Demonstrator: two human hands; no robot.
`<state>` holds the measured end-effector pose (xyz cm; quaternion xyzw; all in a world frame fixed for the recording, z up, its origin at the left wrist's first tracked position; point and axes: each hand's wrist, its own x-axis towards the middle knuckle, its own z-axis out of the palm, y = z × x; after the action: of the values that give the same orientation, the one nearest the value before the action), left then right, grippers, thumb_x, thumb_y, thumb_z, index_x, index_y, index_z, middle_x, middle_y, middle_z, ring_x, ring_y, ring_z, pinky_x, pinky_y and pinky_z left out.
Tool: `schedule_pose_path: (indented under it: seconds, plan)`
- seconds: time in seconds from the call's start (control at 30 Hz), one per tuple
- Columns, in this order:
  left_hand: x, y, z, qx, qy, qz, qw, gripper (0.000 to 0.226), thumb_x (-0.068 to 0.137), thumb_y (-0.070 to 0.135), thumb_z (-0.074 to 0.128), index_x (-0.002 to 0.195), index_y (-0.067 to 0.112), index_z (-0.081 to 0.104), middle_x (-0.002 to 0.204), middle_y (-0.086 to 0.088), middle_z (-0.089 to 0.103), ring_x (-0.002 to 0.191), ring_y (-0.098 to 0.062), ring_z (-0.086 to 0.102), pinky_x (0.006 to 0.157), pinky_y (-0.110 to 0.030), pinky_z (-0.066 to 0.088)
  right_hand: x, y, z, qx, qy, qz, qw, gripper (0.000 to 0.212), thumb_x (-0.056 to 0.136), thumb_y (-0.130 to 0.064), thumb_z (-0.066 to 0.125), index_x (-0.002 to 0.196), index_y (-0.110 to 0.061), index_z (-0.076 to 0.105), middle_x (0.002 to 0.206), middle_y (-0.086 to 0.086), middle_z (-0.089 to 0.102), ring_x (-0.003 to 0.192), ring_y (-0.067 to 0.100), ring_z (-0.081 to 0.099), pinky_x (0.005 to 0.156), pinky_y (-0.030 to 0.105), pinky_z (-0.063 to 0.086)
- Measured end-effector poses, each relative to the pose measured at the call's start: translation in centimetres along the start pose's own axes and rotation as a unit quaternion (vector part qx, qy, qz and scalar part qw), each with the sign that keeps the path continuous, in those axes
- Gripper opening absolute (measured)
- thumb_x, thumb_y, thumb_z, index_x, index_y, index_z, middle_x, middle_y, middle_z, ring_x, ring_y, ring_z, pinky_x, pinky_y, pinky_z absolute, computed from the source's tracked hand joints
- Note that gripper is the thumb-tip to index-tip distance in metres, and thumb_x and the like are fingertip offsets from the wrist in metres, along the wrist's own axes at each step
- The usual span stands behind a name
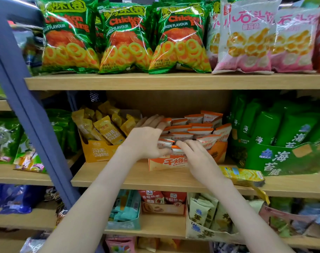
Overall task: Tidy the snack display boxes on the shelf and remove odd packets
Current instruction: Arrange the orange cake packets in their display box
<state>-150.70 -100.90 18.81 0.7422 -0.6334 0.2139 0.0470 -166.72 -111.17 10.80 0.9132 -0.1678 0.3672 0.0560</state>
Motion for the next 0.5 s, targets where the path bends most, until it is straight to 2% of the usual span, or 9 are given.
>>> schedule_pose_path:
  seconds: [0.07,0.17,0.2,0.27,0.33,0.4,0.5]
  plan:
    - [0.2,0.3,0.3,-0.016,-0.006,-0.005,1.0,0.092,0.084,0.07,0.051,0.153,0.018,0.02,0.154,-0.005,0.034,0.142,-0.023,0.031,0.113,-0.037,0.029,0.2,0.2,0.1,-0.032,0.022,-0.004,0.999,0.073,0.052,0.022,0.076,0.118,-0.007,0.059,0.102,0.009,0.063,0.098,0.027,0.057,0.087,0.045,0.052]
    - [0.2,-0.5,1.0,-0.037,-0.016,-0.027,0.999,0.096,0.084,0.074,0.046,0.154,0.016,0.016,0.155,-0.004,0.027,0.14,-0.025,0.028,0.112,-0.039,0.031,0.6,0.0,0.0,-0.068,0.065,-0.002,0.996,0.067,0.055,0.019,0.075,0.114,-0.01,0.059,0.099,0.006,0.064,0.102,0.023,0.05,0.101,0.051,0.03]
    - [0.2,-0.8,1.1,-0.037,-0.01,-0.03,0.999,0.094,0.085,0.073,0.045,0.154,0.016,0.016,0.155,-0.004,0.026,0.14,-0.025,0.028,0.112,-0.039,0.03,0.6,-0.2,-0.1,-0.066,0.073,0.004,0.995,0.067,0.055,0.018,0.074,0.114,-0.011,0.057,0.1,0.007,0.063,0.105,0.023,0.048,0.102,0.054,0.028]
    - [-0.3,-1.1,1.0,-0.023,0.009,-0.025,0.999,0.085,0.089,0.07,0.041,0.153,0.017,0.022,0.154,-0.005,0.03,0.139,-0.024,0.032,0.11,-0.036,0.032,0.3,-0.3,-0.3,-0.049,0.083,0.006,0.995,0.069,0.055,0.019,0.073,0.115,-0.01,0.054,0.102,0.01,0.063,0.108,0.024,0.046,0.097,0.06,0.038]
    - [-0.7,-1.1,1.3,0.01,0.026,-0.015,0.999,0.078,0.092,0.068,0.038,0.149,0.015,0.031,0.15,-0.007,0.04,0.134,-0.024,0.041,0.104,-0.035,0.039,0.4,-0.3,-0.6,-0.036,0.087,0.001,0.996,0.069,0.058,0.02,0.071,0.117,-0.009,0.05,0.105,0.014,0.062,0.11,0.026,0.044,0.09,0.06,0.047]
    - [-0.9,-0.8,1.9,0.036,0.054,-0.003,0.998,0.077,0.091,0.069,0.037,0.147,0.015,0.037,0.143,-0.011,0.049,0.126,-0.028,0.051,0.096,-0.037,0.046,0.4,-0.4,-0.7,-0.025,0.102,-0.018,0.994,0.059,0.067,0.018,0.063,0.118,-0.008,0.049,0.106,0.016,0.061,0.11,0.027,0.045,0.088,0.053,0.052]
    - [-0.9,-0.3,3.0,0.008,0.11,0.023,0.994,0.078,0.086,0.072,0.034,0.126,0.011,0.061,0.113,-0.015,0.068,0.097,-0.033,0.067,0.072,-0.038,0.055,0.5,-1.1,-1.1,-0.031,0.138,-0.031,0.989,0.033,0.084,0.001,0.044,0.116,-0.006,0.051,0.105,0.017,0.062,0.108,0.026,0.048,0.09,0.039,0.051]
